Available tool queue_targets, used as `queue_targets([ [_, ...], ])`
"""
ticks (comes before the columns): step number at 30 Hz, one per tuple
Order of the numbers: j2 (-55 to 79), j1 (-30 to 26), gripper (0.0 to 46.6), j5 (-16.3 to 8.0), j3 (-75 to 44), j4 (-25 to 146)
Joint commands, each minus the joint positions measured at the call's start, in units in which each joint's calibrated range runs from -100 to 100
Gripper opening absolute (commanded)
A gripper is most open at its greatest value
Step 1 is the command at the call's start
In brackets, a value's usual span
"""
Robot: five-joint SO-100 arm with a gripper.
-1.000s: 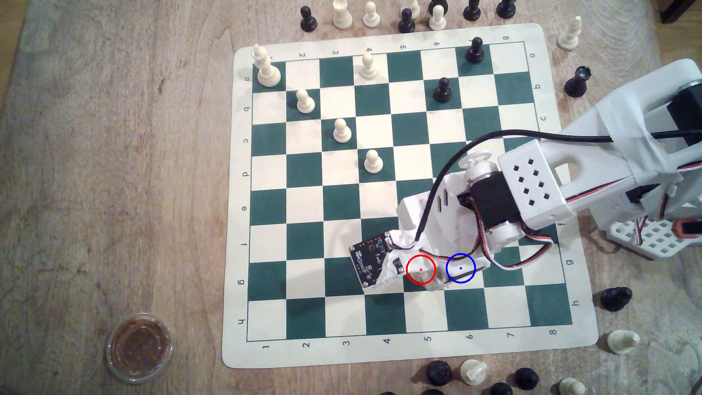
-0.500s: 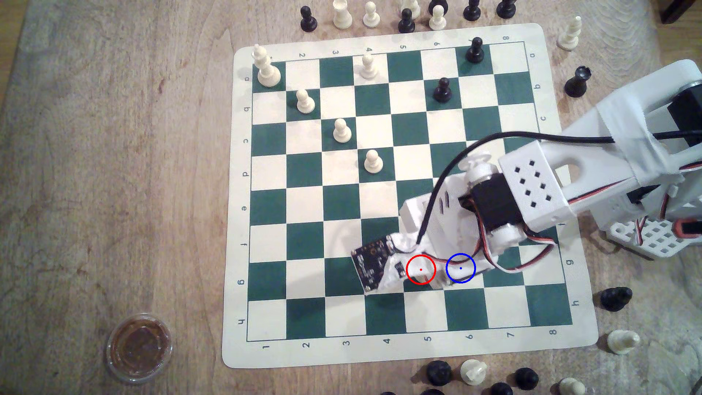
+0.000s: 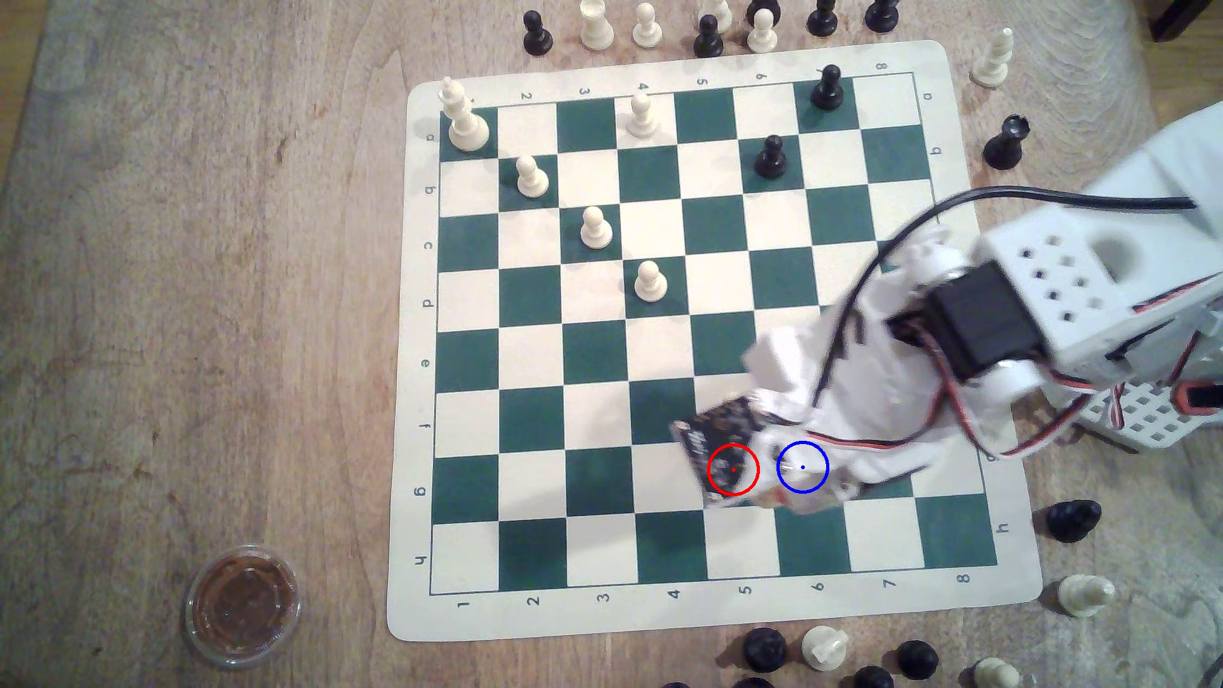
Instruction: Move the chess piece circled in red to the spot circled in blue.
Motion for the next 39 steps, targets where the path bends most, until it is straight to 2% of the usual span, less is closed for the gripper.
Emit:
queue_targets([
  [1, -5.6, -1.1, 1.0, -0.1, 3.3, -0.2],
  [13, -5.3, -0.6, 0.9, 0.1, 11.7, -4.0],
  [27, 1.4, 2.1, 0.9, 1.1, 10.2, -6.5],
  [39, 4.5, 2.1, 0.9, 1.7, 10.1, -9.2],
])
